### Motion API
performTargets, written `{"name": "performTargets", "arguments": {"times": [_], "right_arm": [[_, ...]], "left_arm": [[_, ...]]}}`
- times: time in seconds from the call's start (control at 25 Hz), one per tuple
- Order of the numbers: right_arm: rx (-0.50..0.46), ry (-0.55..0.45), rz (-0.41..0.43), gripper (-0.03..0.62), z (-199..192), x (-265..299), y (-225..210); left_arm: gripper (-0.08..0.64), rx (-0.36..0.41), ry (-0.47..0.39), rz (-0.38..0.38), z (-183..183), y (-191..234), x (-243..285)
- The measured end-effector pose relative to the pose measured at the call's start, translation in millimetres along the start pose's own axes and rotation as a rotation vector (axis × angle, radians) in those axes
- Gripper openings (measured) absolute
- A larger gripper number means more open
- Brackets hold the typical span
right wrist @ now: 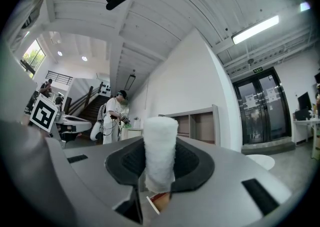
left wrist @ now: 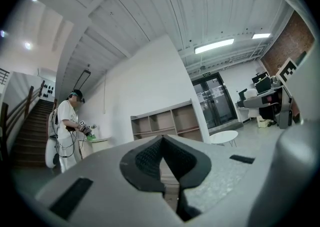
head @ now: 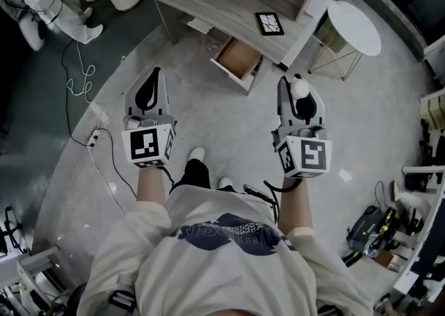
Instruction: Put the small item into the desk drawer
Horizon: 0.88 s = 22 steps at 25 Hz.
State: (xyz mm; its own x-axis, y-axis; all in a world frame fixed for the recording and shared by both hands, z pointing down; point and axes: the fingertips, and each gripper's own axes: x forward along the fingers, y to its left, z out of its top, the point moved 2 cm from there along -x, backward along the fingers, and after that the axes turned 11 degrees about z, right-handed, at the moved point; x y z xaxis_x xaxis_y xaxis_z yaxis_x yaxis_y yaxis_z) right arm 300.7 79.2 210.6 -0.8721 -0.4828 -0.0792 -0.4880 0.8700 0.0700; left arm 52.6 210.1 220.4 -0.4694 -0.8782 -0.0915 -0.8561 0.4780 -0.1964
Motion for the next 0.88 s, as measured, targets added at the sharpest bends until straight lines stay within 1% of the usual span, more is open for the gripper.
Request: {"name": "performTargets", "arguments": {"times": [0.16, 0.32, 0.56, 0.72, 0.88], "right_arm": [[-0.008, 0.013, -0.009, 0.110, -7.5, 20.6, -3.2], [-0.006, 0.021, -0.040, 0.110, -15.1, 50.2, -8.5], [0.007, 0.036, -0.095, 0.110, -22.1, 102.8, -8.6], [0.009, 0.048, -0.148, 0.110, -25.6, 142.3, -7.4], [0.001, 0.063, -0.214, 0.110, -29.4, 182.4, -5.8]], "left_arm": [[0.008, -0.012, 0.000, -0.017, -9.2, 2.8, 24.7], [0.008, -0.016, -0.005, -0.053, -19.0, 11.1, 59.6], [0.008, -0.029, -0.011, -0.112, -29.4, 42.8, 123.8], [0.008, -0.037, -0.008, -0.165, -39.1, 63.1, 171.2], [0.008, -0.045, -0.013, -0.237, -49.7, 80.7, 221.3]]}}
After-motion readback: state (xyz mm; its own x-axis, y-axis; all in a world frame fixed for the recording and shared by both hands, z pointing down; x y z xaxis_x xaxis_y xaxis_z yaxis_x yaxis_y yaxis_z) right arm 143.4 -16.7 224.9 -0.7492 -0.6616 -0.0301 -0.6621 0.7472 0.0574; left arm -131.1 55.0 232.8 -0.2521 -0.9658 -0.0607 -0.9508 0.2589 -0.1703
